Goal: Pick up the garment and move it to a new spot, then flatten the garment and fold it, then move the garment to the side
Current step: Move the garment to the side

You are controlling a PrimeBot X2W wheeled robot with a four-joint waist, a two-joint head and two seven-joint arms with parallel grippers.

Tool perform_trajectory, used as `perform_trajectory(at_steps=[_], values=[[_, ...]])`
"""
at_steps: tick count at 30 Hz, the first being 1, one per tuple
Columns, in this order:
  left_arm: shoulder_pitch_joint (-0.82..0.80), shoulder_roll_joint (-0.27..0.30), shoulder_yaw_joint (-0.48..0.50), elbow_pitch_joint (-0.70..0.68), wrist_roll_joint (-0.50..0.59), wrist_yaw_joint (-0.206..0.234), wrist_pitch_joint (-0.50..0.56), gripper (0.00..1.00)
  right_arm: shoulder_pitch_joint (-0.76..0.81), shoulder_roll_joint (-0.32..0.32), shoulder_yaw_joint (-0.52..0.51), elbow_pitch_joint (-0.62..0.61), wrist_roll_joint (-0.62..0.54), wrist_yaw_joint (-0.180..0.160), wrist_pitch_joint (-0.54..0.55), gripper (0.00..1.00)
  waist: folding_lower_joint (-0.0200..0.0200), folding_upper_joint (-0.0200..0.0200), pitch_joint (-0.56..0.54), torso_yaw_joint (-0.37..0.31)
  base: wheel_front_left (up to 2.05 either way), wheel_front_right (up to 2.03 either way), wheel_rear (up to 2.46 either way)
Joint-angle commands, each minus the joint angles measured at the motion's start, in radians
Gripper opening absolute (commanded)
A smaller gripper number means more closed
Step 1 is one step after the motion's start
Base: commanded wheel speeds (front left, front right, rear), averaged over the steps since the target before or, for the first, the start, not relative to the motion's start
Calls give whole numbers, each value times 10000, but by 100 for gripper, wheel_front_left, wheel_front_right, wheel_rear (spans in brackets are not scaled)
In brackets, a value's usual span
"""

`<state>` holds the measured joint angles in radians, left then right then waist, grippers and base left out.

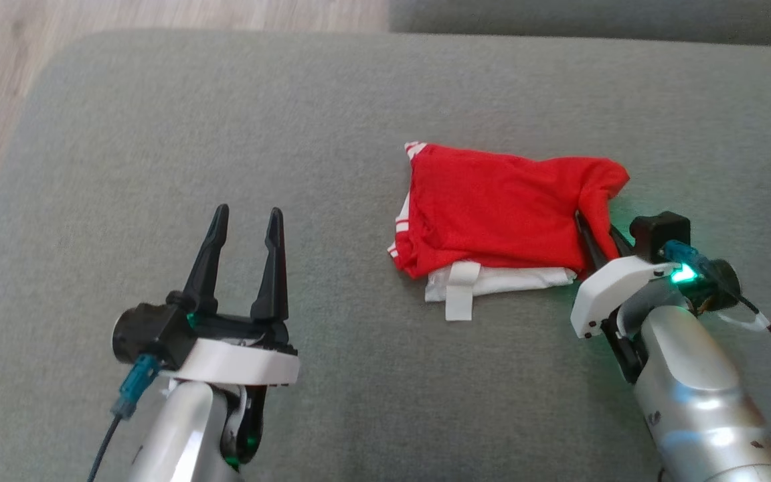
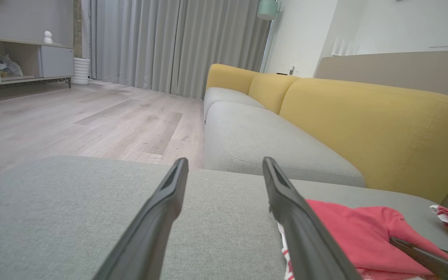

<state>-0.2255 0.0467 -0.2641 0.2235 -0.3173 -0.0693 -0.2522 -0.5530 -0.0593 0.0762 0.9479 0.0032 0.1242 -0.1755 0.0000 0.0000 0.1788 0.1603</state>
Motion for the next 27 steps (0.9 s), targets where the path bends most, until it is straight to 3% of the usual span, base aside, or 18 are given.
perform_trajectory(at_steps=[1, 6, 15, 27], values=[[-111, 36, 327, -299, 18, 24, -95, 100, -190, 43, 120, -389, -388, 65, -212, 0, 0, 0, -291, -259, 0, 0, 0], [65, 36, 281, -379, -30, 46, -95, 100, -154, -256, 360, -971, -1037, 65, -256, 0, 0, 0, -662, -755, 0, 0, 0], [-12, 36, -16, -586, -106, 141, -95, 100, -254, -1877, 1242, -2438, -1062, 65, 532, 0, 0, 0, -517, -1420, 0, 0, 0], [-663, 36, -94, -714, -14, 117, -95, 100, -457, -5062, 1094, -4278, -554, 65, 1907, 0, 0, 0, 675, -1977, 0, 0, 0]])
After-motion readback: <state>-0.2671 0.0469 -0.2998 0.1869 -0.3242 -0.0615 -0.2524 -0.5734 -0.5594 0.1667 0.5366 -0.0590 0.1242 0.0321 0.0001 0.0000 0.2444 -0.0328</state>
